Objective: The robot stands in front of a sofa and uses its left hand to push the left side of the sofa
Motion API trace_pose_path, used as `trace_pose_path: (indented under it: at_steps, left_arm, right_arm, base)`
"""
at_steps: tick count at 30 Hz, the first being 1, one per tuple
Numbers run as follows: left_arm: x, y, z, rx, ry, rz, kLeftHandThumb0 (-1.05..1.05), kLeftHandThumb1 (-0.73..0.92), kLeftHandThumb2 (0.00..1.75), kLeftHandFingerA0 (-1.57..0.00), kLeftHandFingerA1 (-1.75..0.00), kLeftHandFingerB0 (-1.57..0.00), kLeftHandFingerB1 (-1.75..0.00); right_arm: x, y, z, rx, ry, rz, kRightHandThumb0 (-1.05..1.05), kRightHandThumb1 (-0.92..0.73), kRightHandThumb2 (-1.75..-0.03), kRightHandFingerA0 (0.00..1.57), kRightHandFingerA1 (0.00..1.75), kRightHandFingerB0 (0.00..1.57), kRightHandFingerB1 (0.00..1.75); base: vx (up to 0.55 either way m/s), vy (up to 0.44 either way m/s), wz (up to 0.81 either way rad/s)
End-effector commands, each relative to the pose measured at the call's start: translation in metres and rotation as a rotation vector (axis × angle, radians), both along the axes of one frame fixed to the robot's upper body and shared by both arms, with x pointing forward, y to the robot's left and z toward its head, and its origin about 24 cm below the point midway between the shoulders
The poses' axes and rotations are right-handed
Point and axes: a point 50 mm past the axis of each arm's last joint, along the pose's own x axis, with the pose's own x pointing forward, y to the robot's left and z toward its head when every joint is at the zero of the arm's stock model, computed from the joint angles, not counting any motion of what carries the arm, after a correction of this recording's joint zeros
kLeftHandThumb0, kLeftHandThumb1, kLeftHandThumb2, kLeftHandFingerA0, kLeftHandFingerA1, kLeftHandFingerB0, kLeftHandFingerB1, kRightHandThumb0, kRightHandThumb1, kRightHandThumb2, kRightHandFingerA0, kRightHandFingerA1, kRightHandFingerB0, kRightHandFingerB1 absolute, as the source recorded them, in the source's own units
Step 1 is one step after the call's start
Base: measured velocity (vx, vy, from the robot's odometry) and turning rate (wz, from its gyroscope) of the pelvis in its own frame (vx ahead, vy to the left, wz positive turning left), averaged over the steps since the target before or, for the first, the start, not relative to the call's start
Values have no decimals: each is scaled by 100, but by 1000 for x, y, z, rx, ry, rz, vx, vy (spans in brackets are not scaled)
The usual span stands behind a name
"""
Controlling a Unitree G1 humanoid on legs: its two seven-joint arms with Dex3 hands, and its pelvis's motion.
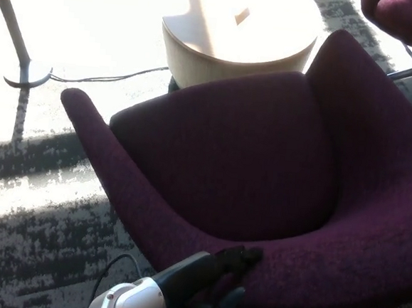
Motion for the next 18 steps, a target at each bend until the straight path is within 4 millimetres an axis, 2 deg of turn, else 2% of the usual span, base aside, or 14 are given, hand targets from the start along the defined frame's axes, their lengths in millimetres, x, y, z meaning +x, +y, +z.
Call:
trace_pose_path:
  at_steps: [1,8,9,13,15,18]
  left_arm:
    - [-5,4,-6,-7,30,-4,-99,84,123,-4,-20,-10,-14]
    - [-2,25,-8,-67,82,64,-103,85,122,-2,-13,-6,-11]
    - [0,30,-8,-48,66,77,-100,84,122,-4,-21,-9,-15]
    - [1,37,-8,-36,57,90,-98,83,122,-4,-20,-9,-14]
    - [4,54,-7,-28,50,125,-93,83,122,-1,-19,-4,-17]
    - [5,58,-7,-20,41,128,-89,82,122,0,-19,-1,-18]
  right_arm:
    - [-2,-5,0,-6,4,-5,-45,-65,-60,80,75,71,47]
    - [-2,-4,-1,-13,11,-10,-45,-64,-59,80,76,71,47]
    - [-3,-4,0,-9,7,-8,-46,-65,-60,79,72,71,46]
    - [-3,-4,0,-9,4,-7,-45,-65,-60,79,73,72,47]
    - [-2,-3,-1,-14,9,-4,-46,-65,-60,80,76,71,47]
    - [-3,-4,-1,-14,12,-7,-46,-65,-60,79,75,71,47]
  base:
    - [0,0,0]
    - [0,0,0]
    - [0,0,0]
    - [0,0,0]
    - [0,0,0]
    - [0,0,0]
